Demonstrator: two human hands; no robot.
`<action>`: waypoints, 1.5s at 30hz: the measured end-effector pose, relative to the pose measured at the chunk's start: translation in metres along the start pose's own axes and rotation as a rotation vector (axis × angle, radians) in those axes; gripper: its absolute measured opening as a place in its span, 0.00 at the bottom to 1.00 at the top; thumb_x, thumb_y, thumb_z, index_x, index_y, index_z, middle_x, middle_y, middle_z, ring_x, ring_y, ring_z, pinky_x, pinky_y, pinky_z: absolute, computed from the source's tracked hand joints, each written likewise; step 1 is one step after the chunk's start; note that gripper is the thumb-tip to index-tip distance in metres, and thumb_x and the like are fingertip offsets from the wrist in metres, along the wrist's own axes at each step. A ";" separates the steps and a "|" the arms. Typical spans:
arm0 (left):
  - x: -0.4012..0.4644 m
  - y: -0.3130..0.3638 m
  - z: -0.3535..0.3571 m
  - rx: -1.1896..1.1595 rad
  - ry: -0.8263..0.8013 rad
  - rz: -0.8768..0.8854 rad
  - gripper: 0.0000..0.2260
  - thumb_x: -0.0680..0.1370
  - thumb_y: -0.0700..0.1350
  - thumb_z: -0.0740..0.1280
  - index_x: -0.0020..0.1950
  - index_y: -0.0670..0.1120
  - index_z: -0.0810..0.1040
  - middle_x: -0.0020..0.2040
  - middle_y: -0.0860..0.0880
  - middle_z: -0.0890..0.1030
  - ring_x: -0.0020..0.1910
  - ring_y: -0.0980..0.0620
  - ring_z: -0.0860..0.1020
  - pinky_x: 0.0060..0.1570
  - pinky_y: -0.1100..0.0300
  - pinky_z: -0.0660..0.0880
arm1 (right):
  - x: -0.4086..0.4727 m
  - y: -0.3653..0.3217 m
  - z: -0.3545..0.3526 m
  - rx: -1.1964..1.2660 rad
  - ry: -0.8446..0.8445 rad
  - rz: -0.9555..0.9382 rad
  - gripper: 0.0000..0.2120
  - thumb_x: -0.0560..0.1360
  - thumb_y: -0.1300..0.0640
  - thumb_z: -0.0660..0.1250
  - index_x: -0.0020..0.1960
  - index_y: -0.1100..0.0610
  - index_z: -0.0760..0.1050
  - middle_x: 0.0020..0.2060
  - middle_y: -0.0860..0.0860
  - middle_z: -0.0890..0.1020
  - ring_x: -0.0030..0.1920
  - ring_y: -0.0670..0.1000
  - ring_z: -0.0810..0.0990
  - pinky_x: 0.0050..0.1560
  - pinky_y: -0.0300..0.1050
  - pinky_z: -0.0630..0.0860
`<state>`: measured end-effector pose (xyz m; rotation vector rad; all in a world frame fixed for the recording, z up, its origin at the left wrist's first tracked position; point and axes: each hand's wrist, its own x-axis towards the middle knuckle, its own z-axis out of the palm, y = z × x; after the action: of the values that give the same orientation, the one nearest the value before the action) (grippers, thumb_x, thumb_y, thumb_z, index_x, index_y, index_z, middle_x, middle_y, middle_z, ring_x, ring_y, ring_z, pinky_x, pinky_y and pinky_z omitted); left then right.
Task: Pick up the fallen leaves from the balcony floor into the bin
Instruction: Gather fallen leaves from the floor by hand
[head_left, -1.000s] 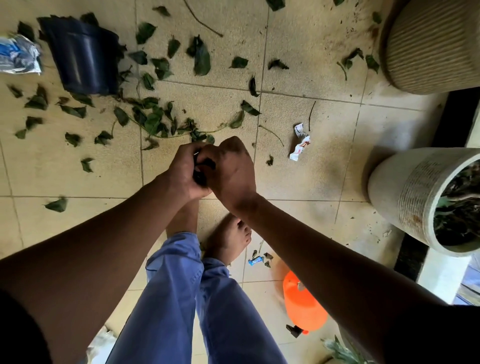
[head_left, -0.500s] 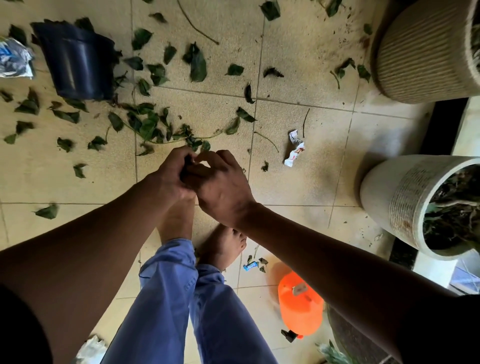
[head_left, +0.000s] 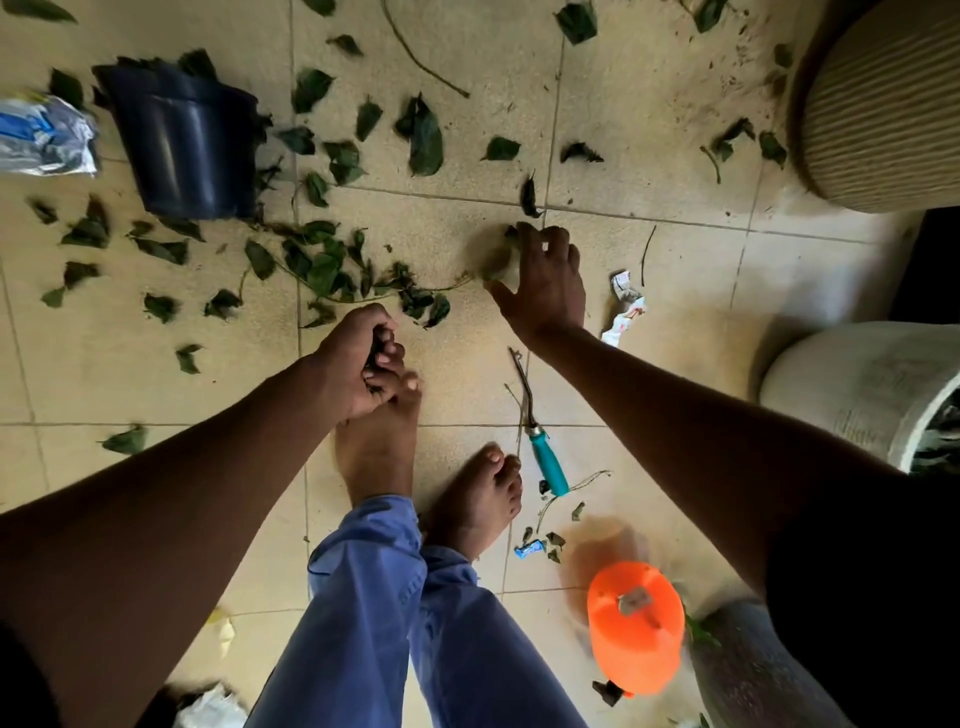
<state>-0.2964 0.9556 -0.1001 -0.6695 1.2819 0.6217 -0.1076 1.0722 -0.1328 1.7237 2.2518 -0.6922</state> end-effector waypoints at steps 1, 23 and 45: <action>0.001 0.000 -0.003 -0.001 -0.001 -0.008 0.14 0.78 0.44 0.62 0.33 0.50 0.65 0.28 0.53 0.65 0.22 0.59 0.61 0.16 0.67 0.54 | 0.007 -0.001 0.005 -0.009 -0.019 0.017 0.33 0.72 0.47 0.76 0.72 0.54 0.67 0.65 0.58 0.70 0.63 0.60 0.71 0.51 0.53 0.79; 0.011 0.011 0.015 0.009 -0.069 -0.003 0.14 0.78 0.44 0.61 0.32 0.50 0.65 0.28 0.53 0.66 0.22 0.59 0.61 0.17 0.68 0.52 | 0.085 -0.004 -0.022 0.177 0.116 0.180 0.08 0.81 0.58 0.65 0.59 0.57 0.76 0.50 0.56 0.84 0.50 0.57 0.83 0.46 0.48 0.79; 0.002 0.025 -0.019 -0.028 -0.066 -0.002 0.13 0.78 0.44 0.61 0.34 0.51 0.64 0.28 0.54 0.66 0.21 0.59 0.61 0.16 0.68 0.52 | 0.119 -0.056 -0.028 0.030 0.024 -0.129 0.16 0.74 0.64 0.69 0.60 0.56 0.74 0.49 0.56 0.84 0.50 0.60 0.82 0.44 0.45 0.75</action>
<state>-0.3273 0.9582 -0.1075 -0.6679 1.2131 0.6565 -0.1919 1.1754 -0.1492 1.6193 2.3981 -0.7389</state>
